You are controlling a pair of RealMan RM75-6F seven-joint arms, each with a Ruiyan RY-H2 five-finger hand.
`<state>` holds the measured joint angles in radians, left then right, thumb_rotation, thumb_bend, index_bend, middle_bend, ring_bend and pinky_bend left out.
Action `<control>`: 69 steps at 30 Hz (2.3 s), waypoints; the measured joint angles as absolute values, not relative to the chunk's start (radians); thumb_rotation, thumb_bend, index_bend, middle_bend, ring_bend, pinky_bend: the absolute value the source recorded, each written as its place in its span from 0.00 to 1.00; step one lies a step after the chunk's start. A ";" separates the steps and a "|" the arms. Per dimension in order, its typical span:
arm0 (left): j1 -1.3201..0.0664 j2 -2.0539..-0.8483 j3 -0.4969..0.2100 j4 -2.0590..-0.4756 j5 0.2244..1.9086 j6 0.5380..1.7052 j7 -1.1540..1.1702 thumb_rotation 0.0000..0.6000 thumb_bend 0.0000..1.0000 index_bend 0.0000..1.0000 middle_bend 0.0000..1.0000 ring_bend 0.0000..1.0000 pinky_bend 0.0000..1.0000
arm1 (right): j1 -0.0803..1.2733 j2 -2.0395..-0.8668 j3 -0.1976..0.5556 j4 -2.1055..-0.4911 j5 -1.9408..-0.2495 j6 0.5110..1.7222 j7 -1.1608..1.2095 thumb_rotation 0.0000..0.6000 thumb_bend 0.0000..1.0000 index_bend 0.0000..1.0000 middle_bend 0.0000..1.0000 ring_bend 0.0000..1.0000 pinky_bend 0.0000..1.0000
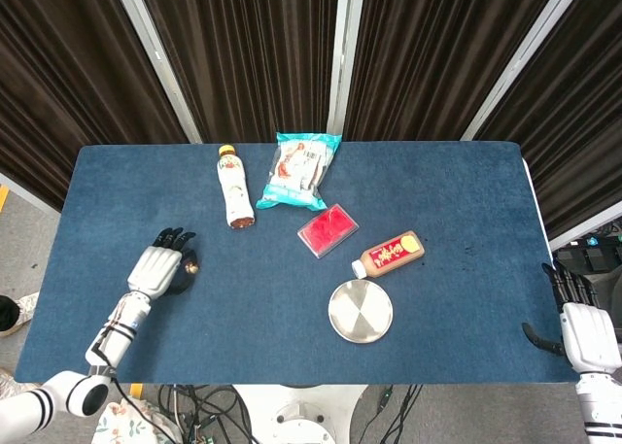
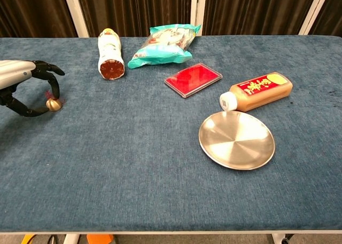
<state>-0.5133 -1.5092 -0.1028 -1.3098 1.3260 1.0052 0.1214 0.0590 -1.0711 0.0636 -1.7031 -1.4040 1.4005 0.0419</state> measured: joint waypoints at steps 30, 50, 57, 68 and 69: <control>-0.527 -1.514 -0.104 -1.302 1.294 1.031 0.202 1.00 0.33 0.50 0.12 0.00 0.01 | 0.065 -1.071 0.062 -1.705 -1.392 1.381 0.044 1.00 0.18 0.00 0.00 0.00 0.00; -0.541 -1.523 -0.106 -1.291 1.267 1.015 0.222 1.00 0.34 0.52 0.13 0.00 0.01 | 0.065 -1.074 0.058 -1.694 -1.391 1.375 0.056 1.00 0.18 0.00 0.00 0.00 0.00; -0.542 -1.527 -0.109 -1.289 1.256 1.017 0.228 1.00 0.37 0.55 0.14 0.00 0.01 | 0.064 -1.075 0.058 -1.692 -1.391 1.376 0.057 1.00 0.18 0.00 0.00 0.00 0.00; -0.543 -1.530 -0.113 -1.292 1.245 1.024 0.241 1.00 0.38 0.59 0.16 0.00 0.01 | 0.062 -1.078 0.056 -1.682 -1.393 1.376 0.066 1.00 0.18 0.00 0.00 0.00 0.00; -0.543 -1.531 -0.114 -1.292 1.245 1.026 0.241 1.00 0.38 0.59 0.16 0.00 0.01 | 0.062 -1.078 0.056 -1.681 -1.393 1.376 0.067 1.00 0.18 0.00 0.00 0.00 0.00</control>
